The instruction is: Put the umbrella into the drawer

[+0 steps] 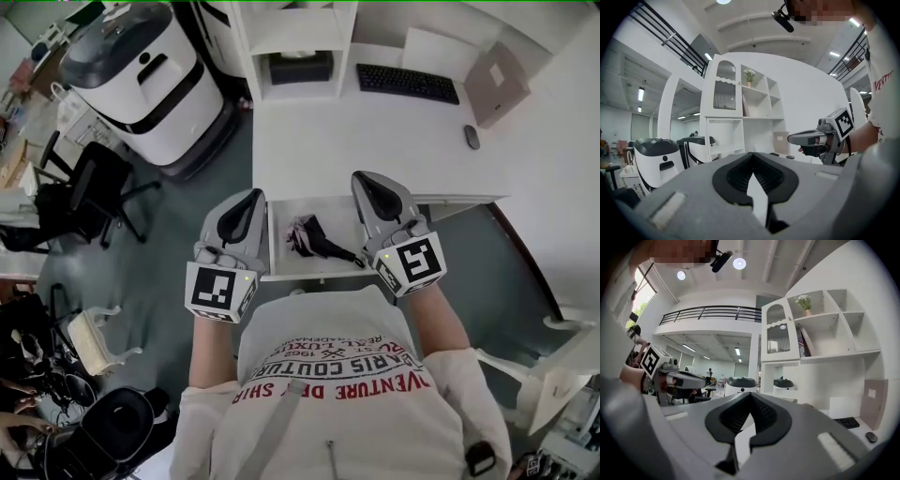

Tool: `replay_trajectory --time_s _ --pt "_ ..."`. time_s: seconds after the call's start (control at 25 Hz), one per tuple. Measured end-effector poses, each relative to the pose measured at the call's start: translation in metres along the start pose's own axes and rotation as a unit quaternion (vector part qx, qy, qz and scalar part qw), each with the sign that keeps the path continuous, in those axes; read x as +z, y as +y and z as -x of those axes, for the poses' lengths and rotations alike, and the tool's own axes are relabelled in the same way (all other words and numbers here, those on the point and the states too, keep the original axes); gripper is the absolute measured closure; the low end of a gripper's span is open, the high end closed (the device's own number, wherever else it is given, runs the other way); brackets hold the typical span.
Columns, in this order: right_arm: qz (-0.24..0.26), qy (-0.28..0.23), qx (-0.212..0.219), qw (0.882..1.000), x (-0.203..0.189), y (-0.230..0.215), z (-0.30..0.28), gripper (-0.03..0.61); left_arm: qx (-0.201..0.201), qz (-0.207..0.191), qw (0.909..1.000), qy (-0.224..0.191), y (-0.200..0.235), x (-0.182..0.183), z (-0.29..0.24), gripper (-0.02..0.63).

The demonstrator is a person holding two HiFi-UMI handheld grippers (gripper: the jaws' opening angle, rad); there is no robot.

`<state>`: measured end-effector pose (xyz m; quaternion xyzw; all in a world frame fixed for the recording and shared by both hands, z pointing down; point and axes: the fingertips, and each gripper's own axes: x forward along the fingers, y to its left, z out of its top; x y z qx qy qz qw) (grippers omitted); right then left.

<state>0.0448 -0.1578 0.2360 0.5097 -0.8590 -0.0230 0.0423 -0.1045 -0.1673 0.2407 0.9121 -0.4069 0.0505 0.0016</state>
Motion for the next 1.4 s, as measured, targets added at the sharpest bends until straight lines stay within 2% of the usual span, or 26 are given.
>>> replay_trajectory --time_s 0.44,0.76,1.4 --pt "-0.004 0.002 0.007 1.000 -0.001 0.008 0.003 0.580 0.012 0.001 0.9999 -0.003 0.004 0.007 0.008 0.607" --pt "-0.027 0.001 -0.008 1.000 -0.002 -0.001 0.006 0.580 0.021 0.003 0.9998 -0.006 0.004 0.010 0.009 0.607" --pt "-0.025 -0.005 -0.005 1.000 0.007 0.004 0.009 0.580 0.027 0.012 0.9995 -0.005 -0.001 0.011 0.012 0.607"
